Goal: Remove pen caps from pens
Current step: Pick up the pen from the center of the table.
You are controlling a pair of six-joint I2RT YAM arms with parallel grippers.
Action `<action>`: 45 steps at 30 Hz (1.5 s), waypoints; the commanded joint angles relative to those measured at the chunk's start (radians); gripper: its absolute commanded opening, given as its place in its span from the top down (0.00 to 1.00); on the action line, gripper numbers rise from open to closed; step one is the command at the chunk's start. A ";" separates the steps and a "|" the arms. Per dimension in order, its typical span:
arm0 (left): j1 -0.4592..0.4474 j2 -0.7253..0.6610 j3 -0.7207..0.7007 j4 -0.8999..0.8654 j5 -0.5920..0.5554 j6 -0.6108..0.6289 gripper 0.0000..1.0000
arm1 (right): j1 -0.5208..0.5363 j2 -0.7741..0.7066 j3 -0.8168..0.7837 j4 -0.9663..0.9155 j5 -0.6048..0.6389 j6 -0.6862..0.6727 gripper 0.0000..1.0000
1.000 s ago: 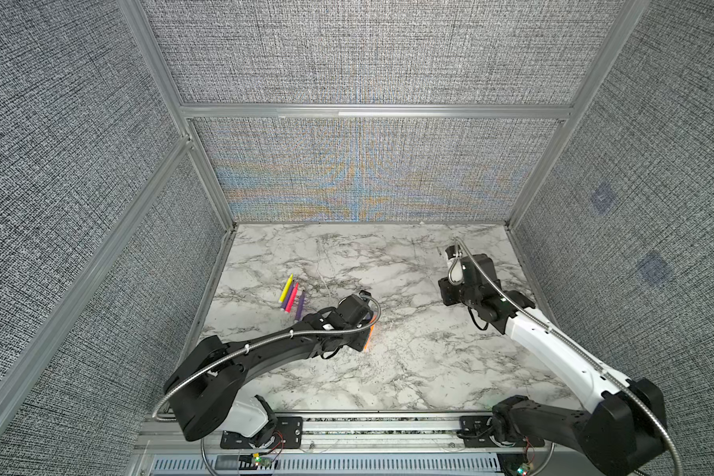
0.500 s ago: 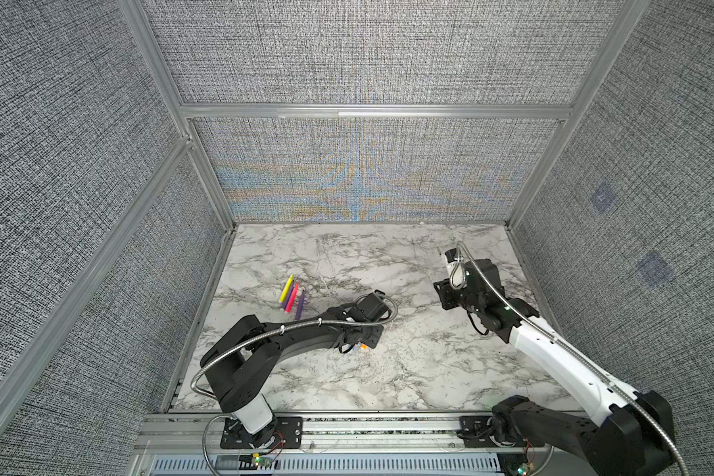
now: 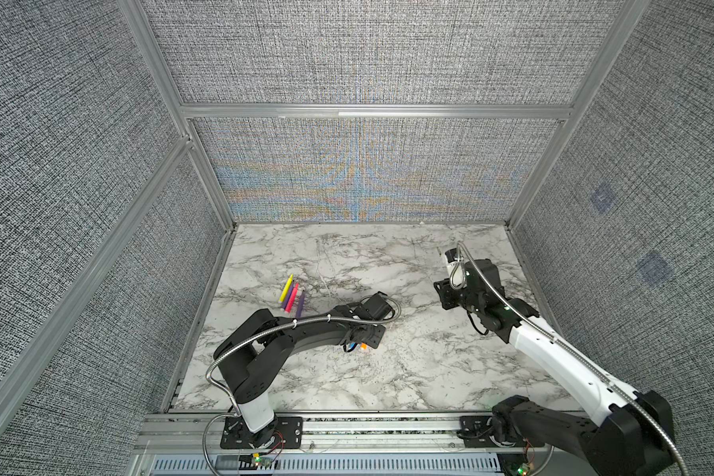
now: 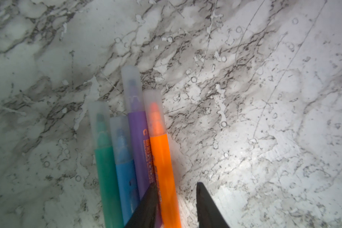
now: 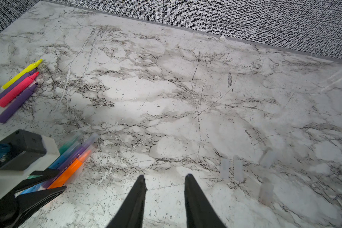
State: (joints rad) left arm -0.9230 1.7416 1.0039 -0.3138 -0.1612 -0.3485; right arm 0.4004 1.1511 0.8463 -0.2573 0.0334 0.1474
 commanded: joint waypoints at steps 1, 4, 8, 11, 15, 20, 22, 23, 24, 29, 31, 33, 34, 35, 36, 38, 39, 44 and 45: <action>0.000 0.014 0.006 -0.006 0.002 -0.015 0.65 | 0.000 -0.006 -0.003 0.021 0.012 0.009 0.64; 0.000 0.020 0.001 0.001 0.005 -0.022 0.65 | 0.001 -0.007 -0.003 0.021 0.015 0.007 0.64; 0.001 0.031 -0.001 -0.003 0.007 -0.026 0.65 | 0.001 0.003 0.000 0.023 0.019 0.006 0.64; 0.000 0.037 -0.007 0.003 0.011 -0.030 0.65 | 0.001 0.009 0.000 0.026 0.020 0.006 0.64; 0.000 0.056 -0.007 0.001 0.013 -0.032 0.66 | 0.000 0.016 0.003 0.027 0.023 0.007 0.64; 0.000 0.067 -0.017 0.017 0.026 -0.038 0.73 | 0.001 0.013 0.000 0.029 0.025 0.012 0.64; 0.000 0.068 -0.024 0.024 0.029 -0.041 0.78 | 0.001 0.012 -0.003 0.029 0.027 0.012 0.64; -0.001 0.067 -0.027 0.028 0.032 -0.039 0.80 | 0.001 0.011 -0.003 0.029 0.027 0.014 0.64; 0.000 0.065 -0.030 0.032 0.034 -0.038 0.83 | 0.000 0.010 -0.004 0.030 0.027 0.014 0.64; -0.001 0.026 -0.060 0.089 0.080 -0.037 0.90 | 0.000 0.011 -0.012 0.041 0.019 0.021 0.64; -0.007 -0.028 -0.085 0.136 0.110 -0.034 0.91 | 0.000 0.004 -0.021 0.051 -0.004 0.032 0.64; -0.012 -0.095 -0.111 0.179 0.132 -0.032 0.91 | 0.002 -0.025 -0.055 0.081 -0.057 0.051 0.64; -0.014 -0.139 -0.129 0.207 0.146 -0.029 0.91 | 0.002 -0.049 -0.083 0.109 -0.092 0.064 0.64; -0.013 -0.181 -0.147 0.236 0.159 -0.028 0.92 | 0.002 -0.075 -0.115 0.148 -0.125 0.078 0.64; -0.014 -0.218 -0.165 0.263 0.170 -0.028 0.92 | 0.002 -0.096 -0.144 0.179 -0.153 0.094 0.64; -0.013 -0.302 -0.212 0.341 0.204 -0.035 0.92 | 0.002 -0.152 -0.209 0.259 -0.238 0.140 0.63; -0.015 -0.334 -0.233 0.375 0.224 -0.038 0.92 | 0.002 -0.175 -0.242 0.313 -0.284 0.170 0.63; -0.027 -0.449 -0.309 0.480 0.287 -0.057 0.93 | 0.013 -0.257 -0.421 0.653 -0.481 0.396 0.55; -0.030 -0.456 -0.315 0.486 0.285 -0.060 0.93 | 0.019 -0.267 -0.432 0.667 -0.475 0.418 0.48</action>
State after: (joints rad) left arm -0.9478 1.3098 0.7036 0.0578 0.0811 -0.3931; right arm 0.4107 0.9073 0.4477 0.1673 -0.3286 0.4217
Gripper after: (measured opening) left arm 0.138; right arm 0.470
